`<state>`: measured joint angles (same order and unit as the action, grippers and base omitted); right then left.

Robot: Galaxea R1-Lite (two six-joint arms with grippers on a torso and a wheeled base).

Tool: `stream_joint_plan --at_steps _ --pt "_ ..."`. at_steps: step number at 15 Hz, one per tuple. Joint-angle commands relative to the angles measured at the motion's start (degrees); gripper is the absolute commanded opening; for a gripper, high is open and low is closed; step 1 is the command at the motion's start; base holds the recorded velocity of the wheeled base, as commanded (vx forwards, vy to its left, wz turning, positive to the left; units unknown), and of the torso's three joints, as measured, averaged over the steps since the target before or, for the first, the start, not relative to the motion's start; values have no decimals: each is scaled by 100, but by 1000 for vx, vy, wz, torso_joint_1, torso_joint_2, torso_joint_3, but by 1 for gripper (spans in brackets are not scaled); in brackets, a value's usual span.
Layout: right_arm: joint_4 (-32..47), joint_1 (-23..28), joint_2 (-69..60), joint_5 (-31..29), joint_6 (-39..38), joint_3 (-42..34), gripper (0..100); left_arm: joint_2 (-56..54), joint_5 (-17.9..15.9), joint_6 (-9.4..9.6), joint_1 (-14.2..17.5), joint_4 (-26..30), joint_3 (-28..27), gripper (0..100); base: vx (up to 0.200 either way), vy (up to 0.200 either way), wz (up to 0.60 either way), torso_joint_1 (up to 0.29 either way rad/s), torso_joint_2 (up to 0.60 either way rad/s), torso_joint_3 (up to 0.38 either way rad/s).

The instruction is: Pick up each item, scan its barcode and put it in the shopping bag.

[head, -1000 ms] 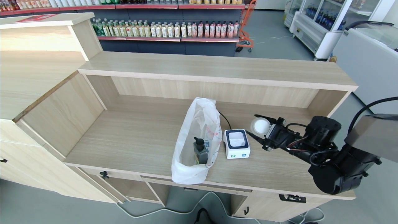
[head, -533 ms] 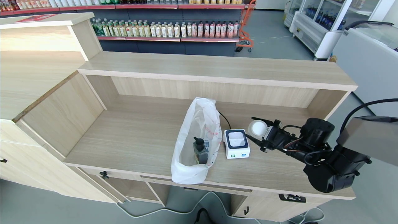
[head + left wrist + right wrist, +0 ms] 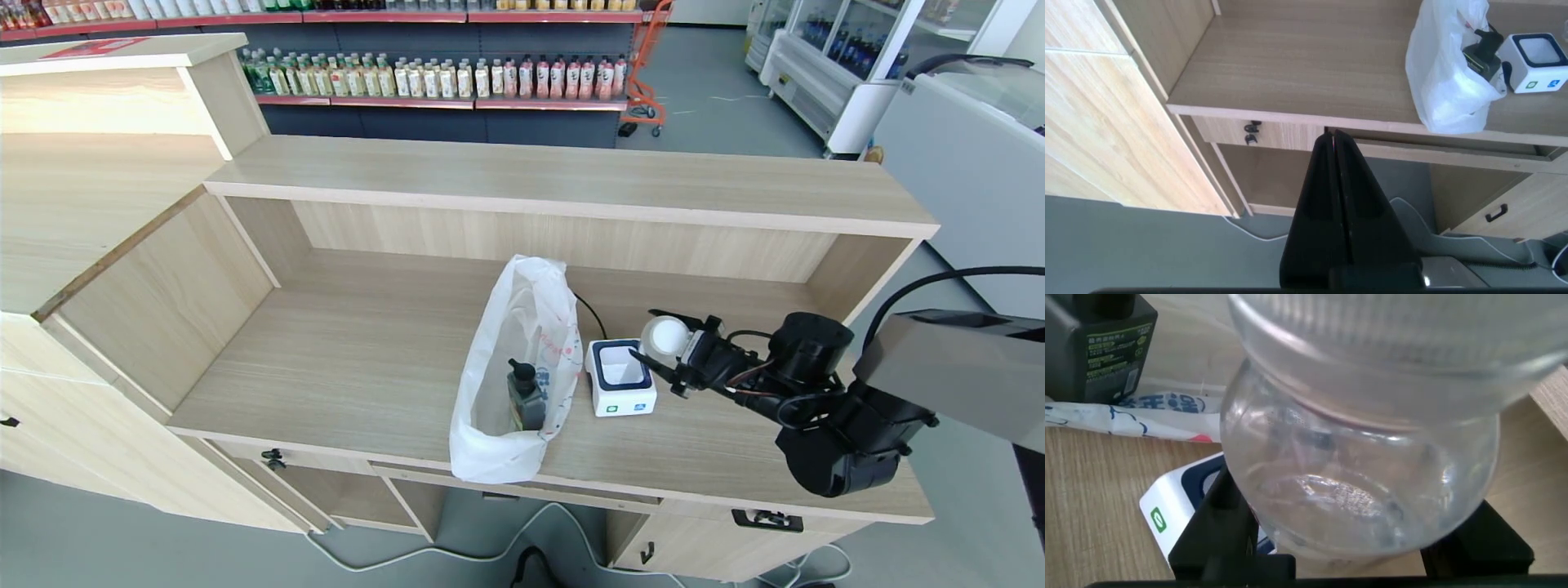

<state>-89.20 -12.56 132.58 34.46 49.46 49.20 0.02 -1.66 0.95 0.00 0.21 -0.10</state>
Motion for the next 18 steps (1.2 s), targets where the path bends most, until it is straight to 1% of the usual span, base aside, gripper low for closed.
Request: stream_joint_plan --at_steps 1,2,5,11,18 --pt "25 -10 154 34 -33 186 0 -2 -1 2 0 -3 1 0 0 0 0 0 0 0" --pt "34 -19 242 140 -85 345 0 -2 -1 2 0 -3 1 0 0 0 0 0 0 0" --pt "-1 -80 365 192 -288 476 0 -2 -1 -7 0 6 1 0 0 0 0 0 0 0" --pt "43 -124 690 509 -419 1092 0 -2 -1 -7 0 6 1 0 0 0 0 0 0 0" --pt "25 -124 866 588 -428 1136 0 -2 -1 -7 0 -3 -8 0 0 0 0 0 0 0"
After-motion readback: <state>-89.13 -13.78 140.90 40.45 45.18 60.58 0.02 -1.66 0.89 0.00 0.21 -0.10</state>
